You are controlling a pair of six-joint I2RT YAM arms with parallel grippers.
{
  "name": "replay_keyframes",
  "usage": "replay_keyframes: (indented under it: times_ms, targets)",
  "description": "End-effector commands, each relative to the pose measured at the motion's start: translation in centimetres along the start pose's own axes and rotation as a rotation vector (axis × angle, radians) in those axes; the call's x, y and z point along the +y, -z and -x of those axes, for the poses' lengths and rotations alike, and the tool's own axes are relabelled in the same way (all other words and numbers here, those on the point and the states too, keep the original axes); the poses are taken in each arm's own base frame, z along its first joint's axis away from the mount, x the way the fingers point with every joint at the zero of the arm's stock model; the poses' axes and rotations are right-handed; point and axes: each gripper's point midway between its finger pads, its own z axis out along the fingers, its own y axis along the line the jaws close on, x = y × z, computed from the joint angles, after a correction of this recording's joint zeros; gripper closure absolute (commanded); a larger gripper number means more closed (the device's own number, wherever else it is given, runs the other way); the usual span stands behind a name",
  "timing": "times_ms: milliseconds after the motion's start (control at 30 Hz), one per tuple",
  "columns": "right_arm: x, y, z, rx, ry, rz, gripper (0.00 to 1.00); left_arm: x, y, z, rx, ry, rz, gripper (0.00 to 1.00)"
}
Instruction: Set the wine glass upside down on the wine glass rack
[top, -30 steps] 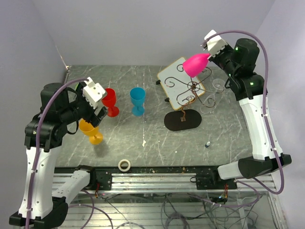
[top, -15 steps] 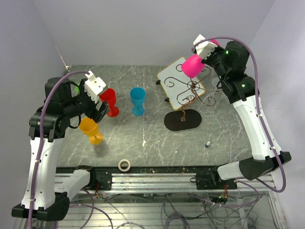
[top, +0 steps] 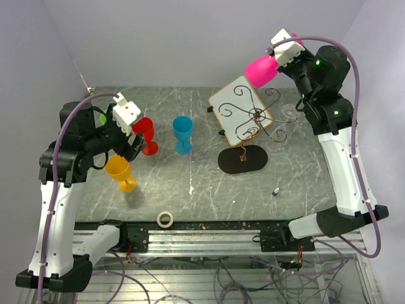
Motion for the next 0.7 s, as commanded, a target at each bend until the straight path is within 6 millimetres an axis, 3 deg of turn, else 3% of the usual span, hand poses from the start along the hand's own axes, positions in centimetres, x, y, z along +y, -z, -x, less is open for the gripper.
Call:
replay_keyframes:
  times_ms: [0, 233, 667]
  targets:
    - [-2.0, -0.8, 0.0, 0.013, -0.034, -0.108, 1.0, -0.2, 0.4, 1.3, -0.058, -0.013, -0.006, 0.12]
    - [-2.1, -2.6, -0.1, 0.025, 0.006, -0.164, 1.0, -0.3, 0.8, 1.7, -0.07, -0.017, -0.006, 0.12]
    - [3.7, -5.5, -1.8, 0.03, 0.22, -0.028, 1.0, -0.7, 1.4, 1.7, -0.086, -0.018, 0.001, 0.12]
